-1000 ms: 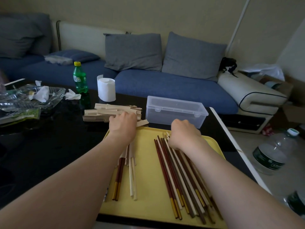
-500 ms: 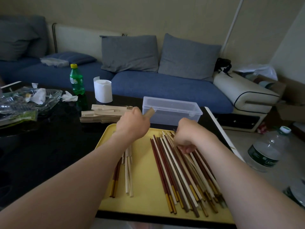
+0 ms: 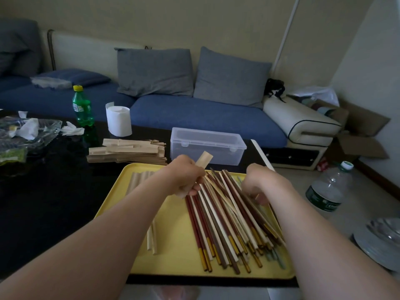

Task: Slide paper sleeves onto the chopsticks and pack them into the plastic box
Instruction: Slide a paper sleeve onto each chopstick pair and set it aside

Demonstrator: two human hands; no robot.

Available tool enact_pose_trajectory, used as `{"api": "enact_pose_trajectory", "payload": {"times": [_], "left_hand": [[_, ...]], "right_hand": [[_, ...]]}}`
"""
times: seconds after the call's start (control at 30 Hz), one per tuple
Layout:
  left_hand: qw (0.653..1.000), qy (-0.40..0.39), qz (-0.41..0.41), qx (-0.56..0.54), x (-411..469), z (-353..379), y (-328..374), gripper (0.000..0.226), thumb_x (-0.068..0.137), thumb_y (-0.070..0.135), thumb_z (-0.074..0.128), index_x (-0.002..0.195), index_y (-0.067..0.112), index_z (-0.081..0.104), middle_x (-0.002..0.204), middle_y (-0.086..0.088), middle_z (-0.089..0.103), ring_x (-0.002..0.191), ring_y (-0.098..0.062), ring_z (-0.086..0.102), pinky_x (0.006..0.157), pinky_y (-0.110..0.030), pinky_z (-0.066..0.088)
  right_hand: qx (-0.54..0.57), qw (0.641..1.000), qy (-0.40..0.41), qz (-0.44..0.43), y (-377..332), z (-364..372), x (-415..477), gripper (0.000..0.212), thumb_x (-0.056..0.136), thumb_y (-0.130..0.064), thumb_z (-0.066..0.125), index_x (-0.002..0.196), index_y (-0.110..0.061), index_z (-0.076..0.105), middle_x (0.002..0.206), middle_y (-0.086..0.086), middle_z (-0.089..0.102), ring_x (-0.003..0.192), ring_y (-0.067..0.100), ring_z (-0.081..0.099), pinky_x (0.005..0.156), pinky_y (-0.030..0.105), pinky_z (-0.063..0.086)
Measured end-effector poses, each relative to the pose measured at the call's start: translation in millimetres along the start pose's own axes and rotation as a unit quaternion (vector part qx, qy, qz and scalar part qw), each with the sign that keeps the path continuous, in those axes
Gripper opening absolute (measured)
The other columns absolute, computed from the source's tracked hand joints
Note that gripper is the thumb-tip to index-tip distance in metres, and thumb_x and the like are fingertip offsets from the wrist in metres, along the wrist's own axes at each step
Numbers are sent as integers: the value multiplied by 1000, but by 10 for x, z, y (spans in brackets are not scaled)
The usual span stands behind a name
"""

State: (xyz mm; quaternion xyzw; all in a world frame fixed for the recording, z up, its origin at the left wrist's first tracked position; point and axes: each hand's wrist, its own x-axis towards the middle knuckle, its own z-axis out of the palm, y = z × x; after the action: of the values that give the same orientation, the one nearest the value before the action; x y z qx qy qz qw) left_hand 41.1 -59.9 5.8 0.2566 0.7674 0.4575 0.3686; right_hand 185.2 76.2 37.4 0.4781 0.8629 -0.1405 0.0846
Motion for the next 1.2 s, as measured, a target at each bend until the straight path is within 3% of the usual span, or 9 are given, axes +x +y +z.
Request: {"api": "enact_pose_trajectory", "payload": {"times": [0.13, 0.3, 0.43, 0.63, 0.77, 0.93, 1.03, 1.1, 1.2], "left_hand": [[1000, 4, -4, -15, 47, 80, -9, 19, 105, 13, 59, 118, 1, 58, 85, -12, 67, 62, -18, 62, 53, -29, 57], [1000, 3, 0, -6, 97, 73, -63, 18, 106, 19, 59, 117, 5, 59, 84, -10, 72, 68, -20, 67, 65, -36, 62], [1000, 2, 3, -6, 109, 72, -62, 19, 106, 21, 60, 117, 6, 60, 86, -9, 74, 69, -20, 69, 70, -38, 64], [1000, -4, -1, -21, 103, 88, -26, 20, 106, 20, 61, 120, 6, 61, 89, -11, 75, 65, -18, 69, 64, -35, 61], [998, -3, -11, -58, 101, 84, -17, 16, 107, 15, 56, 119, 6, 61, 96, -14, 74, 77, -23, 71, 73, -38, 63], [986, 18, -39, -160, 68, 41, 8, 21, 109, 13, 42, 120, 8, 59, 101, -15, 71, 83, -24, 69, 71, -38, 60], [972, 39, -45, -228, 62, 19, 15, 25, 109, 14, 42, 120, 5, 63, 105, -16, 70, 87, -26, 69, 73, -40, 61], [960, 60, -46, -269, 50, 6, 22, 21, 109, 11, 44, 114, 3, 63, 106, -17, 69, 92, -28, 69, 82, -44, 61], [939, 94, -61, -325, 72, -25, 25, 20, 109, 10, 45, 115, 2, 63, 104, -17, 68, 91, -28, 68, 78, -44, 61]], "right_hand": [[15, 1000, 17, 1, 64, 40, 41, 26, 97, -5, 69, 121, -11, 60, 101, 11, 60, 96, 29, 73, 94, 44, 65], [17, 1000, 15, -4, 77, 82, 92, 41, 94, -12, 76, 131, -13, 57, 104, 10, 61, 101, 29, 72, 95, 44, 64], [24, 1000, -7, -2, 99, 73, 148, 34, 96, -12, 75, 124, -13, 55, 107, 11, 62, 99, 28, 73, 93, 43, 65], [56, 998, -33, 10, 121, 87, 242, 23, 99, -15, 72, 118, -13, 60, 107, 12, 72, 87, 22, 78, 82, 37, 68], [44, 999, -5, -15, 76, 52, 193, 16, 97, -15, 69, 112, -13, 62, 98, 9, 70, 76, 19, 68, 60, 28, 55], [99, 990, 36, -92, -95, 5, 134, 17, 94, -24, 63, 105, -12, 66, 87, 6, 70, 65, 18, 61, 55, 26, 42], [131, 982, -8, -133, -242, -12, 104, 18, 95, -28, 61, 97, -11, 68, 76, 7, 78, 49, 15, 55, 48, 22, 40], [172, 967, -88, -168, -320, -31, 38, 15, 98, -20, 61, 97, -8, 70, 81, 10, 82, 52, 15, 59, 47, 23, 40], [196, 935, -213, -206, -355, -70, -72, 19, 101, -10, 64, 117, -2, 69, 93, 16, 82, 60, 18, 67, 47, 22, 46]]}}
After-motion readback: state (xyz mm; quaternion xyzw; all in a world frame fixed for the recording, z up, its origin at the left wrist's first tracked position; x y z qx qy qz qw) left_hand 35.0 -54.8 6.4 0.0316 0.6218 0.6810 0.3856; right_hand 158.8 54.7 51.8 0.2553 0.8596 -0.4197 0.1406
